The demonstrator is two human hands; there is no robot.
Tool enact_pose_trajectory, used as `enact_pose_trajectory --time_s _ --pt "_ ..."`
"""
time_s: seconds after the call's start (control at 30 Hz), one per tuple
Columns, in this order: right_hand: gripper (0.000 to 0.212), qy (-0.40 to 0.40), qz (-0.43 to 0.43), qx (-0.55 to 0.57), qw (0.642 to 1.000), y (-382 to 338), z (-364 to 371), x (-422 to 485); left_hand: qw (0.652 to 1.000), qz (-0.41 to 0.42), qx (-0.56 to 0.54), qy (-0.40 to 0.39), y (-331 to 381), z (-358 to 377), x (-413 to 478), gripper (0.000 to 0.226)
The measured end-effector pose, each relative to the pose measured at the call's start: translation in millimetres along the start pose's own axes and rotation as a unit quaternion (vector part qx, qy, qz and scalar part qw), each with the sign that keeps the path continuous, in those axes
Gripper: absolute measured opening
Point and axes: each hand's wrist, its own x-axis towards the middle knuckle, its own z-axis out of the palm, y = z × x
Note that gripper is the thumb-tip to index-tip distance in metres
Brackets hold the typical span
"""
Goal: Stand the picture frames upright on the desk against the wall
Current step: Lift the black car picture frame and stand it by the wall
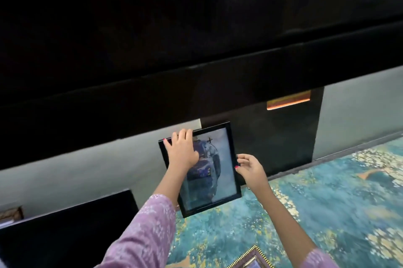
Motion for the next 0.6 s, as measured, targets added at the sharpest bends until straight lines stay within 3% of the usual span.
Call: enact_pose_trajectory --time_s 0.07,0.2,0.3,0.4,0.47,0.53,0.6 --pt "0.027 -0.002 0.010 0.004 1.000 7 -5 -2 1.000 -0.014 0.026 -0.004 1 5 4 0.062" --pt "0.034 0.013 0.040 0.001 0.999 24 -16 -10 0.998 -0.037 -0.044 0.032 9 -6 2 0.022" --pt "0.064 0.046 0.089 -0.032 0.994 44 -23 -20 0.983 -0.081 -0.126 0.109 4 -13 -17 0.010" --pt "0.096 0.067 0.123 -0.001 0.990 61 -25 -27 0.920 -0.160 -0.315 0.168 -9 -22 -32 0.013" --pt "0.086 0.057 0.109 0.064 0.990 62 -24 -30 0.849 -0.112 -0.496 0.145 -11 -24 -42 0.030" --pt "0.073 0.056 0.072 0.089 0.992 54 -25 -27 0.780 -0.089 -0.607 0.124 -6 -24 -51 0.046" --pt "0.085 0.100 0.037 0.107 0.988 45 -30 -20 0.742 -0.110 -0.653 0.101 -2 -17 -58 0.039"
